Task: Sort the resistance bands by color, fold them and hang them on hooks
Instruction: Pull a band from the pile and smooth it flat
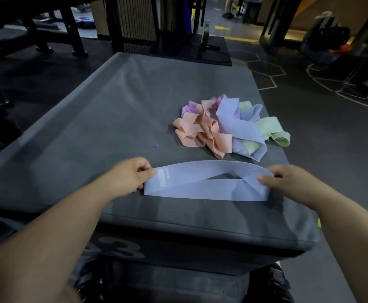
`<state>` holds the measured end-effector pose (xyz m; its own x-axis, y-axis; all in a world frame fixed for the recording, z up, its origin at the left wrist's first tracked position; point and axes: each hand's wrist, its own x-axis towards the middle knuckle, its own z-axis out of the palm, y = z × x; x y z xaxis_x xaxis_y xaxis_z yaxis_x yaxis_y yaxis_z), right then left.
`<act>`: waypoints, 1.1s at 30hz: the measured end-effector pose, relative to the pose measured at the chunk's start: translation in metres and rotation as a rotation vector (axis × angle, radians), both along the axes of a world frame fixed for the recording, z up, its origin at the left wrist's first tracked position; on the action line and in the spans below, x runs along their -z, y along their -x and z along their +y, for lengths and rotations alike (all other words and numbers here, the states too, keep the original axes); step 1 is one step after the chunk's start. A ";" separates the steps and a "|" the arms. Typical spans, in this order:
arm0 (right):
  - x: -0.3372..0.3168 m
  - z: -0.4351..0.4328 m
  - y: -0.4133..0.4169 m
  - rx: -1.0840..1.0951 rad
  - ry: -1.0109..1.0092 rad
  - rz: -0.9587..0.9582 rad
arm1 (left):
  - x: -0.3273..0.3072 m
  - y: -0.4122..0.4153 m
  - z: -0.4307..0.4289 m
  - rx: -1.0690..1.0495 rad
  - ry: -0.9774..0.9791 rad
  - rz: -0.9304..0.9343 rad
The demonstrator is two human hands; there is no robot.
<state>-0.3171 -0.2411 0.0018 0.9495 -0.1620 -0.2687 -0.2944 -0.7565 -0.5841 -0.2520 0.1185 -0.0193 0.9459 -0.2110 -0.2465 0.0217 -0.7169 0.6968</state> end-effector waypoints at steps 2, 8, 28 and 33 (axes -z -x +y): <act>-0.001 -0.004 0.000 0.008 -0.067 0.003 | -0.001 -0.001 0.001 -0.017 0.004 -0.005; -0.008 -0.009 0.005 0.023 -0.339 0.076 | -0.003 -0.005 0.004 -0.051 0.088 0.002; 0.011 -0.016 -0.003 0.071 0.305 0.000 | 0.002 -0.008 -0.002 0.024 0.139 -0.036; 0.009 -0.015 -0.004 0.169 0.320 -0.052 | 0.005 -0.011 0.000 -0.030 0.320 0.062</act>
<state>-0.3127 -0.2564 -0.0074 0.9130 -0.3863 -0.1314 -0.4075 -0.8462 -0.3433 -0.2411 0.1189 -0.0242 0.9380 -0.2596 -0.2297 0.0888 -0.4605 0.8832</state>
